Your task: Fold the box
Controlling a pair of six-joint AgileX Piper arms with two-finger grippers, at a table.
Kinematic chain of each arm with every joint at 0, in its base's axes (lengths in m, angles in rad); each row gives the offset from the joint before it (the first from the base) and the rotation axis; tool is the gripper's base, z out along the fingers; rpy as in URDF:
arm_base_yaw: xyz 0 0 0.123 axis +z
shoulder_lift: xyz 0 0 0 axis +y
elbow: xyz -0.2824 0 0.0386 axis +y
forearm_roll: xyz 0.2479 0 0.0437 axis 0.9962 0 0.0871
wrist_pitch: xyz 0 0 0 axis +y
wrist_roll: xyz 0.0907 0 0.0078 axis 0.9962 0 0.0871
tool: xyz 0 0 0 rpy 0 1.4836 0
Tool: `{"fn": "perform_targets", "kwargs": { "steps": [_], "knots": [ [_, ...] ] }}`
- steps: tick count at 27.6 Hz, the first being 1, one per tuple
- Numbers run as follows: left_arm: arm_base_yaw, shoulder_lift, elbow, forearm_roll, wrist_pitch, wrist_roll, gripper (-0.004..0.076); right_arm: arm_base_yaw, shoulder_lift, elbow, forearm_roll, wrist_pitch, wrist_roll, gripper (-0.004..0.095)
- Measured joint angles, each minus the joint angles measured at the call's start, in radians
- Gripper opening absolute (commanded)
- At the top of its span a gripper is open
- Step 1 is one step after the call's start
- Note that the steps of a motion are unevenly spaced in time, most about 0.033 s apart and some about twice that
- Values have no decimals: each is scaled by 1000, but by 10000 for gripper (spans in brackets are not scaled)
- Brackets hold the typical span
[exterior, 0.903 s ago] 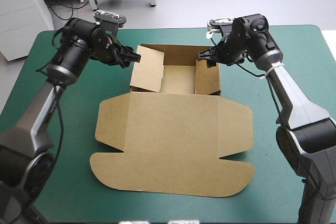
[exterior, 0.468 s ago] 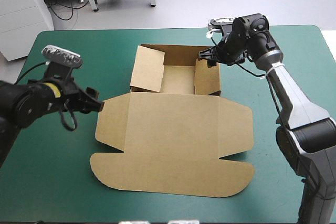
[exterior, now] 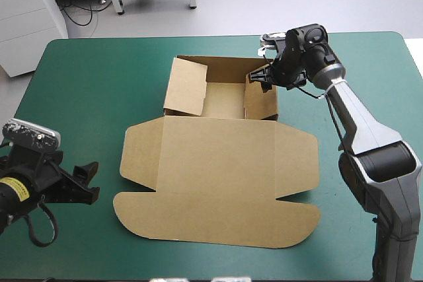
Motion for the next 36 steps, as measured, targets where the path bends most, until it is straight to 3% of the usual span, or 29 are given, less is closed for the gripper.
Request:
{"fn": "perform_targets", "kwargs": {
  "steps": [7,12,16,24,32,36],
  "knots": [
    [0,-115,121,-27,7,0,487,0,51,0,3,-2,1,509],
    [0,-144,149,-30,7,0,487,0,78,0,2,-4,1,179],
    [0,-145,152,-30,5,0,487,0,95,0,5,-5,1,-24],
    [0,-145,152,-30,5,0,465,0,101,-5,-23,-20,-28,-22],
    [0,-145,152,-30,20,0,458,2,98,-5,-173,-16,-38,-23],
    [0,-145,152,-30,46,0,458,-48,98,-5,-175,-16,-67,-23]
  ]
}}
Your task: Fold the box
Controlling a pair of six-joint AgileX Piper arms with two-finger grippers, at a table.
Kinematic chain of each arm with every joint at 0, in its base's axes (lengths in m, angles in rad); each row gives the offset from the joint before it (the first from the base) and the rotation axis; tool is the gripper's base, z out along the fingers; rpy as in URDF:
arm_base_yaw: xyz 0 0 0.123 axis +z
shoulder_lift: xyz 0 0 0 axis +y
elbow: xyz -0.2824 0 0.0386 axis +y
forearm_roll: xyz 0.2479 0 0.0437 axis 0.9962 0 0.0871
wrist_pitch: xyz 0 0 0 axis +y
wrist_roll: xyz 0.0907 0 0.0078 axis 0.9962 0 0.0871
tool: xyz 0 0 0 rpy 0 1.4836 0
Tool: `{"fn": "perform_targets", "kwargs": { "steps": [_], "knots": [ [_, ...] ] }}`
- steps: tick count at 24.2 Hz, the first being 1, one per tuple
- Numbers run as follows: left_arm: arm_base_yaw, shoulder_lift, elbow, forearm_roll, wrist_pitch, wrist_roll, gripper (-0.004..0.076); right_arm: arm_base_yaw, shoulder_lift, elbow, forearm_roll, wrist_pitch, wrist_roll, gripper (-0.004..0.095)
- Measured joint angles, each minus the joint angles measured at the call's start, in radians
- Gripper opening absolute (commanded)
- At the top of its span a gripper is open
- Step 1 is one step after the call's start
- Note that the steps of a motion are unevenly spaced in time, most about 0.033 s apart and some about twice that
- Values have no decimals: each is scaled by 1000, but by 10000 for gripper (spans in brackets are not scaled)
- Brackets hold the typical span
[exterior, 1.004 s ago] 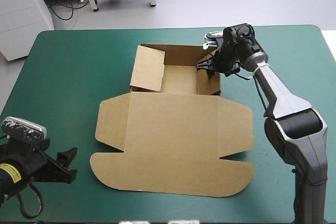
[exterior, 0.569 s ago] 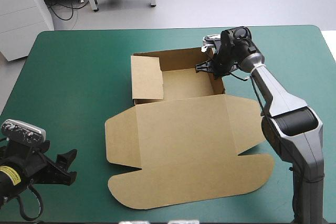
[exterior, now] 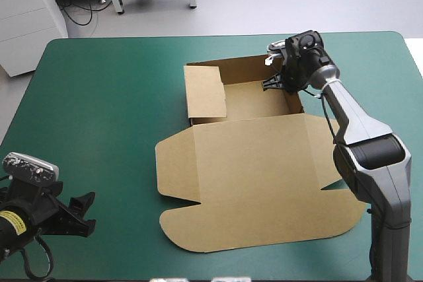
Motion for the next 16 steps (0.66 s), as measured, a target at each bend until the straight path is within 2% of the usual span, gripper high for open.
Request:
{"fn": "perform_targets", "kwargs": {
  "steps": [2,9,16],
  "knots": [
    [0,0,0,0,11,0,457,-41,0,0,4,1,-9,-23],
    [0,0,0,-11,12,0,455,-336,0,0,53,4,-65,-23],
    [0,0,0,-11,12,8,451,-477,0,0,67,6,-96,-23]
  ]
}}
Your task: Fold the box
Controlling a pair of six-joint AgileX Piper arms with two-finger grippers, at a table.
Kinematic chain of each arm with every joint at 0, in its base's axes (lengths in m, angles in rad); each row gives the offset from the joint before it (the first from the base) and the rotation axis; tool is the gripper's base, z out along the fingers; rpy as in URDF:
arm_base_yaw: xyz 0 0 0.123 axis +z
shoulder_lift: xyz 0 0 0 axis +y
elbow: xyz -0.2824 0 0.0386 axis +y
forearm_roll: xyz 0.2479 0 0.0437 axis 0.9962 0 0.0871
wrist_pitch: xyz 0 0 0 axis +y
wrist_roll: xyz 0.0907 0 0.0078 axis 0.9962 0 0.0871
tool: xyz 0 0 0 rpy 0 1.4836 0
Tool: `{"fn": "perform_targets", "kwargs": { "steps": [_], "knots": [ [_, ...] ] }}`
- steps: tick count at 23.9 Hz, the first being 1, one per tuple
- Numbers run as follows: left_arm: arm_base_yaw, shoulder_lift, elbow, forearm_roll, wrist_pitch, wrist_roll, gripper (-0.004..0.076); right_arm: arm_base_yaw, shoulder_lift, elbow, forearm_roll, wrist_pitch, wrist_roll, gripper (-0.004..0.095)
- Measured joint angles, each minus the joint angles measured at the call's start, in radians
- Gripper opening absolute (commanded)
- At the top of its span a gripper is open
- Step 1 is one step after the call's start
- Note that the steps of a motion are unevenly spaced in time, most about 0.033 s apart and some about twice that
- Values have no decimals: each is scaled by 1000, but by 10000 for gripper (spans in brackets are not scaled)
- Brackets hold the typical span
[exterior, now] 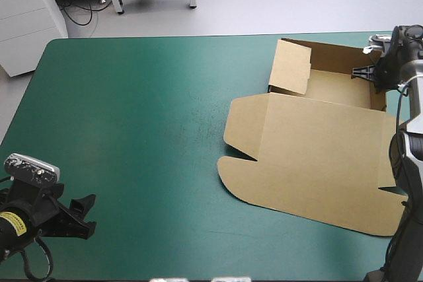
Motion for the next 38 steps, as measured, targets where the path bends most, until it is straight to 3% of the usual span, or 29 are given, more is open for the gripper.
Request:
{"fn": "perform_targets", "kwargs": {
  "steps": [7,14,16,21,23,32,38],
  "knots": [
    [0,0,0,0,0,3,451,-105,0,0,11,5,-3,-22],
    [0,0,0,0,0,6,451,-114,0,0,19,5,-6,9],
    [0,0,0,0,0,6,451,-114,0,0,19,5,-9,83],
    [0,0,0,0,8,6,451,-114,1,0,31,5,-20,568],
    [0,0,0,0,9,6,451,-114,1,0,44,4,-27,636],
    [0,0,0,0,22,6,449,-115,-86,0,109,5,-29,634],
    [0,0,0,17,21,6,449,-115,-217,0,262,9,-40,624]
  ]
}}
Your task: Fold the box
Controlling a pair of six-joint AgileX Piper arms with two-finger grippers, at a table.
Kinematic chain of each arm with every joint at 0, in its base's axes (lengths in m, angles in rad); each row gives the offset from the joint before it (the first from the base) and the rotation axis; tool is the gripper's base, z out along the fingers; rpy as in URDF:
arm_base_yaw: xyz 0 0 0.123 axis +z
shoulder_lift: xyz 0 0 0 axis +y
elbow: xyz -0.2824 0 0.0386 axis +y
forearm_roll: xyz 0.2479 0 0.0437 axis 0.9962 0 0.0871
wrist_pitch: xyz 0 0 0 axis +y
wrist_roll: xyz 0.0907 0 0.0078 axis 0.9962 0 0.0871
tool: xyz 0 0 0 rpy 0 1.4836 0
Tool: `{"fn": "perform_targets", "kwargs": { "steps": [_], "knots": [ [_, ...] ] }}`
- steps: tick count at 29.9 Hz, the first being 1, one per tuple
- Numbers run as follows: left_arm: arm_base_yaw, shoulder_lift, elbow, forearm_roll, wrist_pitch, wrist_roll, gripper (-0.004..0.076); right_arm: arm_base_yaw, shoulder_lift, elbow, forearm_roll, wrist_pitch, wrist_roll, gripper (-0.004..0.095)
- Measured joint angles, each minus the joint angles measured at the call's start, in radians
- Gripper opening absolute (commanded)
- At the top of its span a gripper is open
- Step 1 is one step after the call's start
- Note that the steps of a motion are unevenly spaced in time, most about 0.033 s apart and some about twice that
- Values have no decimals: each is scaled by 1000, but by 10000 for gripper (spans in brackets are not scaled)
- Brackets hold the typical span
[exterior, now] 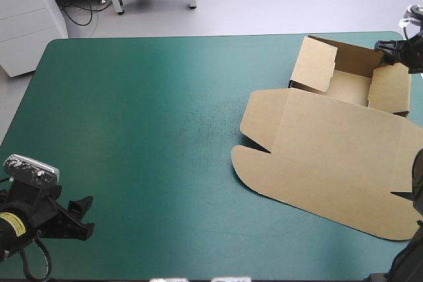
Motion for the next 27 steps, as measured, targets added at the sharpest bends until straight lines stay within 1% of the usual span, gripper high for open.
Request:
{"fn": "perform_targets", "kwargs": {
  "steps": [3,5,9,12,16,20,24,27],
  "knots": [
    [0,0,0,8,-17,0,449,4,-70,12,74,1,-18,608],
    [0,-4,0,10,-34,0,449,18,-110,28,96,1,-42,597],
    [0,-11,0,35,-68,0,449,95,-225,100,122,1,-107,557],
    [0,-11,0,63,-78,0,449,173,-318,180,113,1,-143,533],
    [0,-12,0,95,-83,0,449,286,-470,307,73,2,-150,534],
    [0,-21,1,100,-118,-10,449,379,-642,448,48,-20,-151,531],
    [0,-51,34,103,-166,-19,449,433,-833,612,33,-85,-146,518],
    [0,-85,90,103,-186,-22,449,444,-967,748,17,-120,-143,497]
  ]
}}
